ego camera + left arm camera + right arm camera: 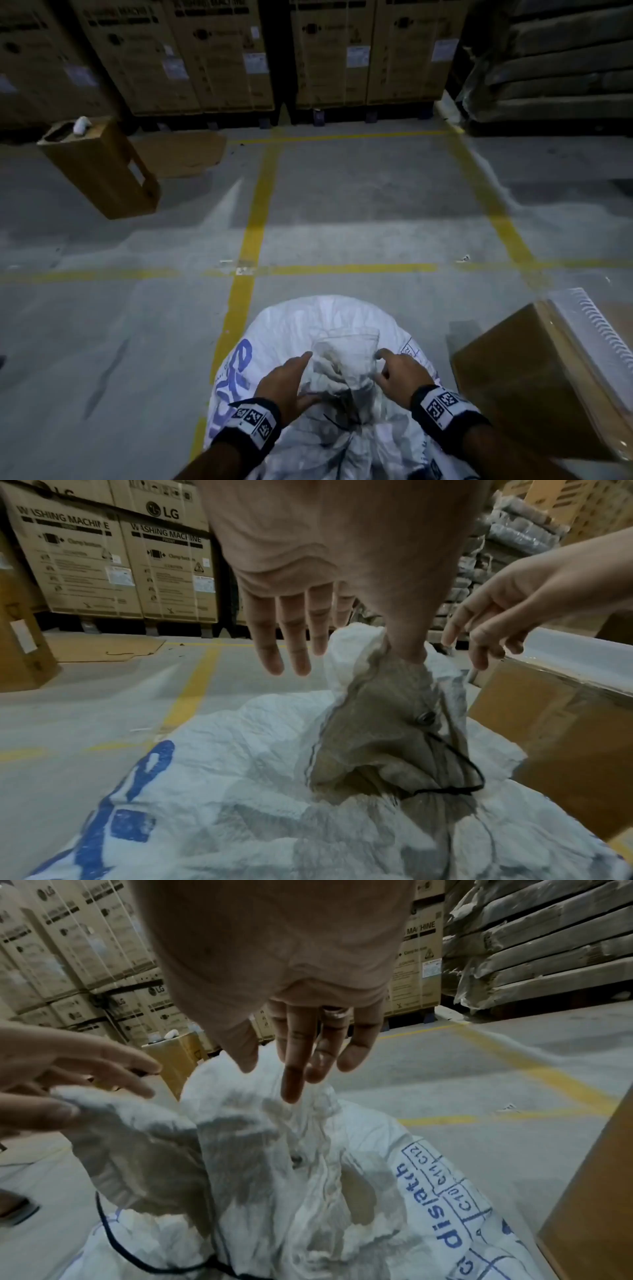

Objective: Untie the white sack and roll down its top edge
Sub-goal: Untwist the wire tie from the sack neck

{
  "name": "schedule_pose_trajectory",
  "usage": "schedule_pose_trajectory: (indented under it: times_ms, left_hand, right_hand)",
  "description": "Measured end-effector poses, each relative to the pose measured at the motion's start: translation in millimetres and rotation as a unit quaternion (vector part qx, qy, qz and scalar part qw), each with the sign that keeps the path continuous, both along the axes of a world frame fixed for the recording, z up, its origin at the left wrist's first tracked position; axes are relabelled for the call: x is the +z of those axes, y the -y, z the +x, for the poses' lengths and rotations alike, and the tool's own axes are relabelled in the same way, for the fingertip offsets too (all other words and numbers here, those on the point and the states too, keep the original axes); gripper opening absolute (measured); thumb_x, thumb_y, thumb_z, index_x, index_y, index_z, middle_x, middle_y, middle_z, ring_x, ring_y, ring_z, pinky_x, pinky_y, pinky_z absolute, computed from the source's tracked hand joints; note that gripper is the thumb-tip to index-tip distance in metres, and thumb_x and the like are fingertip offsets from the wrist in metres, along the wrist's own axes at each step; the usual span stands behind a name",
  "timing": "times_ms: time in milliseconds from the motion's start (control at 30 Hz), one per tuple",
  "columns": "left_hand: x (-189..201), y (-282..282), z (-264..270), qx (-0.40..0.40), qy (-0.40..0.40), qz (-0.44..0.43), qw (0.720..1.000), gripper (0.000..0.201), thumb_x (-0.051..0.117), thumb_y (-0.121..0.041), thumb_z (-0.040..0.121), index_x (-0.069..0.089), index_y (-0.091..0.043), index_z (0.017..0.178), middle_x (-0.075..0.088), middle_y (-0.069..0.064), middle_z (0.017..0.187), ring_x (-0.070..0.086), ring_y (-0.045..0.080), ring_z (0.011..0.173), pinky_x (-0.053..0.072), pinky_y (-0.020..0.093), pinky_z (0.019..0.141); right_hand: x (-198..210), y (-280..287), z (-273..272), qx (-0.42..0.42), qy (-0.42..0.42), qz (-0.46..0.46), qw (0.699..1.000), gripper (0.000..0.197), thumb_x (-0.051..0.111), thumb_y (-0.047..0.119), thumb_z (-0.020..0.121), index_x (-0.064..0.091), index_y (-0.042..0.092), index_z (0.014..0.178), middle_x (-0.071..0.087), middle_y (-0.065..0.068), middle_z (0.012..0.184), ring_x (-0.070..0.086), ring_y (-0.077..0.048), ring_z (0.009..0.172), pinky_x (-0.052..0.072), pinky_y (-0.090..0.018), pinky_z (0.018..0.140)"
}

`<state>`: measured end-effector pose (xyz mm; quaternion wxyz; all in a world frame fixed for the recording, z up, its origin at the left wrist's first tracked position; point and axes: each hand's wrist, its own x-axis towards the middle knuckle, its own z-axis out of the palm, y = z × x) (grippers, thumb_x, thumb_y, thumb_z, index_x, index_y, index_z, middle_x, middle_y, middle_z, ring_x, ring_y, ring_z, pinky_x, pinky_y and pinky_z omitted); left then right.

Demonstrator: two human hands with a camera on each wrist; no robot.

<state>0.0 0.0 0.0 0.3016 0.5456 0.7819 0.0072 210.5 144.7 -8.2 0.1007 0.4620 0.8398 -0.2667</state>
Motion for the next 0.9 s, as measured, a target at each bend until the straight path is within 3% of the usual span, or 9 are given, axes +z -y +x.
schedule_pose_trajectory:
  times_ms: [133, 233, 333, 400, 467, 600, 767, 833, 900]
  left_hand:
    - [-38, -16, 1, -0.027, -0.032, 0.038, 0.998, 0.048, 0.052, -0.044, 0.088, 0.043, -0.037, 0.135, 0.061, -0.004, 0.124, 0.056, 0.021, 0.115, 0.043, 0.031, 0.09]
    - [-58, -26, 0, -0.028, -0.024, 0.086, 0.996, 0.03, 0.048, -0.038, 0.088, 0.06, -0.033, 0.115, 0.067, -0.004, 0.113, 0.06, 0.022, 0.108, 0.045, 0.03, 0.083]
    - [-78, -34, -3, -0.015, -0.015, 0.167, 0.986, 0.042, 0.035, -0.05, 0.081, 0.065, -0.024, 0.094, 0.071, 0.0, 0.098, 0.064, 0.026, 0.098, 0.048, 0.034, 0.075]
    - [-85, -35, 1, -0.013, -0.016, 0.219, 0.976, 0.057, 0.026, -0.057, 0.074, 0.068, -0.023, 0.094, 0.072, 0.001, 0.095, 0.065, 0.026, 0.094, 0.049, 0.035, 0.072]
    - [-87, -33, 7, -0.013, -0.016, 0.249, 0.968, 0.058, 0.03, -0.056, 0.073, 0.07, -0.024, 0.097, 0.073, 0.0, 0.097, 0.066, 0.025, 0.095, 0.05, 0.033, 0.073]
    - [-81, -25, 24, 0.016, -0.025, 0.272, 0.962, 0.045, 0.044, -0.03, 0.069, 0.069, -0.022, 0.106, 0.073, 0.003, 0.1, 0.065, 0.029, 0.097, 0.05, 0.035, 0.077]
    - [-78, 2, 42, 0.084, -0.002, 0.291, 0.953, 0.057, 0.057, -0.021, 0.086, 0.041, -0.021, 0.14, 0.062, 0.001, 0.123, 0.06, 0.025, 0.108, 0.048, 0.034, 0.091]
    - [-84, 18, 46, 0.125, -0.004, 0.324, 0.938, 0.056, 0.062, -0.024, 0.086, 0.04, -0.017, 0.137, 0.057, 0.0, 0.123, 0.059, 0.022, 0.107, 0.047, 0.032, 0.091]
    - [-87, 35, 54, 0.158, -0.023, 0.347, 0.924, 0.039, 0.064, -0.027, 0.085, 0.048, -0.015, 0.118, 0.054, 0.001, 0.108, 0.058, 0.021, 0.096, 0.045, 0.03, 0.08]
  right_hand:
    - [-34, 2, -4, 0.049, 0.024, -0.01, 0.998, 0.064, 0.061, 0.063, 0.072, 0.047, 0.026, 0.123, 0.068, 0.003, 0.101, 0.058, -0.021, 0.103, 0.049, -0.032, 0.082]
    - [-53, 2, -5, 0.069, 0.002, 0.039, 0.997, 0.085, 0.052, 0.085, 0.056, 0.047, 0.031, 0.121, 0.067, 0.005, 0.1, 0.057, -0.019, 0.1, 0.048, -0.032, 0.08]
    - [-70, 3, -6, 0.071, -0.038, 0.096, 0.992, 0.104, 0.036, 0.1, 0.04, 0.05, 0.033, 0.118, 0.067, 0.006, 0.098, 0.058, -0.019, 0.098, 0.047, -0.033, 0.079]
    - [-79, 8, -8, 0.078, -0.053, 0.133, 0.987, 0.099, 0.044, 0.095, 0.045, 0.049, 0.031, 0.12, 0.066, 0.005, 0.102, 0.059, -0.02, 0.1, 0.048, -0.033, 0.081]
    - [-89, 15, -10, 0.068, -0.063, 0.156, 0.983, 0.091, 0.045, 0.091, 0.051, 0.049, 0.028, 0.118, 0.066, 0.003, 0.105, 0.06, -0.022, 0.1, 0.049, -0.035, 0.081]
    - [-104, 28, -14, 0.028, -0.069, 0.17, 0.983, 0.051, 0.051, 0.062, 0.076, 0.056, 0.023, 0.107, 0.064, -0.004, 0.109, 0.059, -0.028, 0.103, 0.049, -0.037, 0.081]
    - [-98, 41, -6, -0.013, -0.124, 0.12, 0.985, 0.031, 0.053, 0.038, 0.08, 0.062, 0.022, 0.105, 0.067, -0.007, 0.111, 0.06, -0.029, 0.106, 0.05, -0.035, 0.084]
    - [-95, 45, 1, -0.036, -0.135, 0.115, 0.984, 0.031, 0.055, 0.037, 0.083, 0.062, 0.02, 0.108, 0.066, -0.008, 0.113, 0.059, -0.029, 0.108, 0.048, -0.033, 0.085]
    - [-91, 50, 8, -0.063, -0.15, 0.117, 0.98, 0.032, 0.058, 0.035, 0.082, 0.062, 0.019, 0.109, 0.066, -0.008, 0.114, 0.059, -0.029, 0.108, 0.048, -0.032, 0.085]
